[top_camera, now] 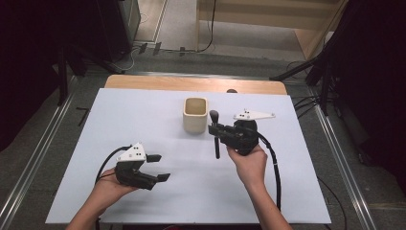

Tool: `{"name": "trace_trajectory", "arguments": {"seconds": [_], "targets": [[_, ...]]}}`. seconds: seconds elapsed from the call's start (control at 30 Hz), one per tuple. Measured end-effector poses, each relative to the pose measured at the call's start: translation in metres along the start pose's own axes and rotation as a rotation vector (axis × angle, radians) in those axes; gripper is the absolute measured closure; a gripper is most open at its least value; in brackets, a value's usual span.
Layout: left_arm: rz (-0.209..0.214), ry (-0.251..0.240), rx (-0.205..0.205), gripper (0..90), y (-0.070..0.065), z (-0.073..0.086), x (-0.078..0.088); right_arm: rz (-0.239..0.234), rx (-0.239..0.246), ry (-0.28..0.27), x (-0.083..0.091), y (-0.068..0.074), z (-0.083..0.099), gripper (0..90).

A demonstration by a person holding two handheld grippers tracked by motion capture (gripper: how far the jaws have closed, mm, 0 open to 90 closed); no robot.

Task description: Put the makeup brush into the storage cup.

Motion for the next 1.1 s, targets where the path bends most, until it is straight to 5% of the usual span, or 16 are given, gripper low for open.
{"name": "trace_trajectory", "arguments": {"seconds": [0.73, 1.1], "targets": [[0.001, -0.082, -0.029, 26.1, 0.015, 0.010, 0.018, 0.002, 0.029, -0.046, -0.002, -0.007, -0.030, 77.7], [-0.008, -0.098, -0.009, 25.9, 0.021, 0.013, 0.027, 0.012, 0.044, -0.071, -0.007, -0.011, -0.048, 77.7]]}}
Point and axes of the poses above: each handheld gripper's, and its own axes: x roughly backward along the jaws, z roughly out of its underside, y roughly to its left, the point moved 6 cm from there along -x, roughly forward along the jaws, and after that the axes turned 13 degrees about x, right-handed, at the moved point
